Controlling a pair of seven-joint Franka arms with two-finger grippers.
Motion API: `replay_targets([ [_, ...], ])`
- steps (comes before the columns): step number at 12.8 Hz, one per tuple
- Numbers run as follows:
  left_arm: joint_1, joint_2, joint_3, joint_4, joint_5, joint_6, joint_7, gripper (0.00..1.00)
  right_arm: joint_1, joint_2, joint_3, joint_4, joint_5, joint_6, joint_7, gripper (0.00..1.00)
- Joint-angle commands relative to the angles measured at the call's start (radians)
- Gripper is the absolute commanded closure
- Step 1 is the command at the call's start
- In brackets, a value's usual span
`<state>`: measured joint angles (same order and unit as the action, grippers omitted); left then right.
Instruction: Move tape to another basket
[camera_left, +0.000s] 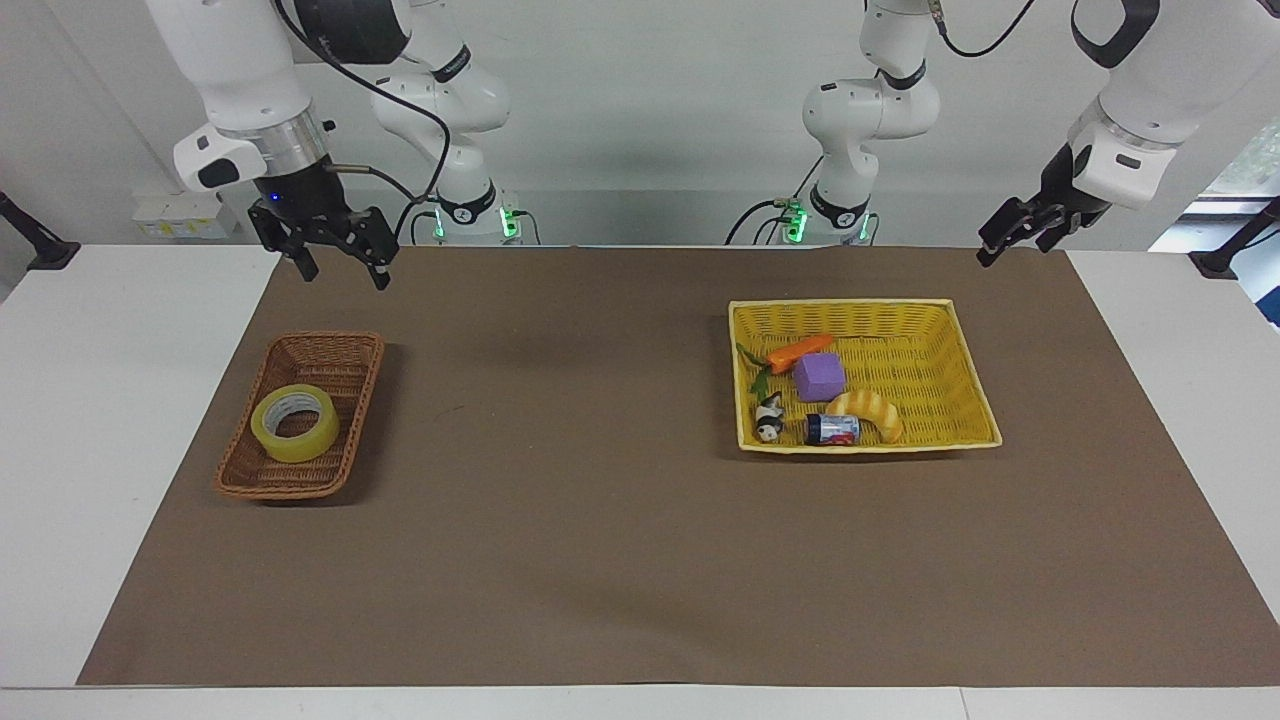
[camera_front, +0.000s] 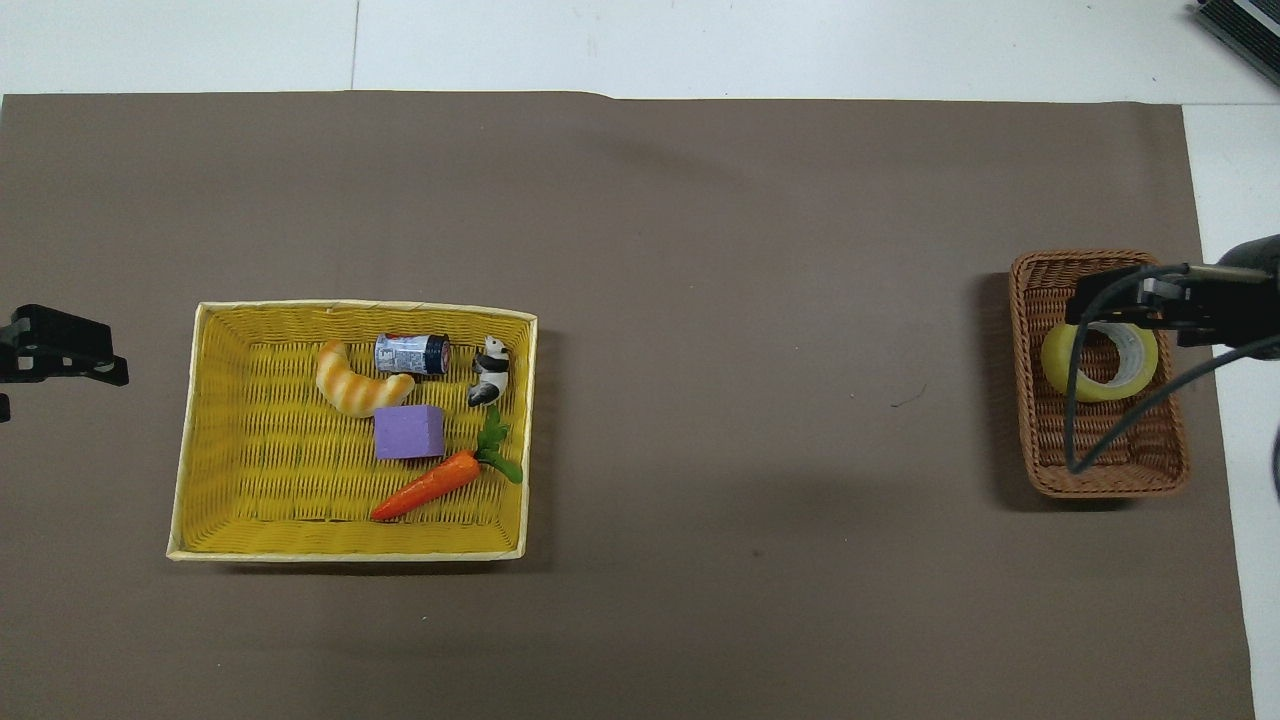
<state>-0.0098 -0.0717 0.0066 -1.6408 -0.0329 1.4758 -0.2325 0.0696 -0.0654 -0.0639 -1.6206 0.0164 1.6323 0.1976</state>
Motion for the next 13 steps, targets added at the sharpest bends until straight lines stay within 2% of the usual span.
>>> replay_targets([
  [1, 0.016, -0.013, -0.014, -0.024, 0.028, 0.027, 0.007, 0.0, -0.008, 0.004, 0.004, 0.087, -0.029, -0.123, -0.032, 0.0],
  [4, 0.025, -0.014, -0.013, -0.008, 0.021, 0.017, -0.001, 0.0, -0.001, -0.04, 0.015, 0.018, -0.03, -0.12, -0.032, 0.0],
  [9, 0.025, -0.014, -0.01, -0.007, 0.021, 0.018, -0.001, 0.0, -0.001, -0.036, 0.013, 0.025, -0.056, -0.117, -0.087, 0.0],
  [13, 0.025, -0.014, -0.01, -0.007, 0.021, 0.018, -0.001, 0.0, -0.001, -0.057, 0.013, 0.064, -0.059, -0.184, -0.121, 0.0],
])
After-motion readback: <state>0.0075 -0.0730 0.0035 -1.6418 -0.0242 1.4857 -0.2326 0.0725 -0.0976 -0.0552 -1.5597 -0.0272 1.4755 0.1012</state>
